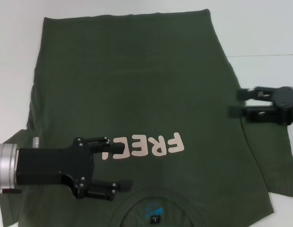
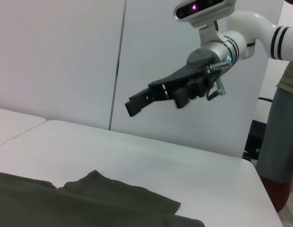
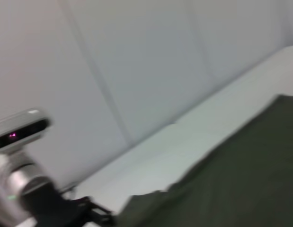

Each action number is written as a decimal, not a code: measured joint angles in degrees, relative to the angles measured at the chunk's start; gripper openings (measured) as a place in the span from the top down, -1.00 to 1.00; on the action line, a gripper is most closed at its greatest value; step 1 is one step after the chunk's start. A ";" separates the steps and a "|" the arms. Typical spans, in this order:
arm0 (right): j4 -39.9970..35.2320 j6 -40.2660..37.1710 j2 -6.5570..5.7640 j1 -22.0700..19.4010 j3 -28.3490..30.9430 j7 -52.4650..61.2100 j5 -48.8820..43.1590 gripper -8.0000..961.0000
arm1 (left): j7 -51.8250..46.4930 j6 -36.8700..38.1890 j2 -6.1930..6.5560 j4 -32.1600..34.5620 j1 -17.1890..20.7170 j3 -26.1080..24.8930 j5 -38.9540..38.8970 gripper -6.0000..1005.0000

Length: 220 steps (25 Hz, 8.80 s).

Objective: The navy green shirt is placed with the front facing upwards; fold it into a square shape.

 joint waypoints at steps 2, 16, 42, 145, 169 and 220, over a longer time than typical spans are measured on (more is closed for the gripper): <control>-2.66 0.63 0.18 -0.98 2.28 1.91 -2.06 -0.91 | 0.00 -0.35 -0.01 -0.37 -0.26 0.00 0.00 -0.74; -12.88 0.98 -0.55 -1.63 7.52 18.44 -29.39 -0.90 | 0.00 -2.30 -0.09 -3.07 -2.31 0.04 0.01 -0.74; -3.51 -0.77 -2.38 6.07 7.27 29.09 -48.45 -0.77 | 0.56 -2.41 -0.09 -3.92 -2.93 0.91 0.08 -0.74; 14.39 6.98 -5.26 13.29 1.63 32.59 -50.53 -0.74 | 0.70 -2.73 -0.18 -4.05 -2.33 0.58 0.01 -0.74; 14.40 7.25 -4.91 13.04 0.36 32.32 -50.93 -0.04 | 0.79 -3.51 -0.17 -4.05 -2.58 0.56 0.01 -0.74; 5.74 24.05 -6.60 12.95 -0.26 32.03 -57.79 0.99 | 0.85 -4.79 -0.17 -4.14 -3.01 0.70 -3.61 -0.74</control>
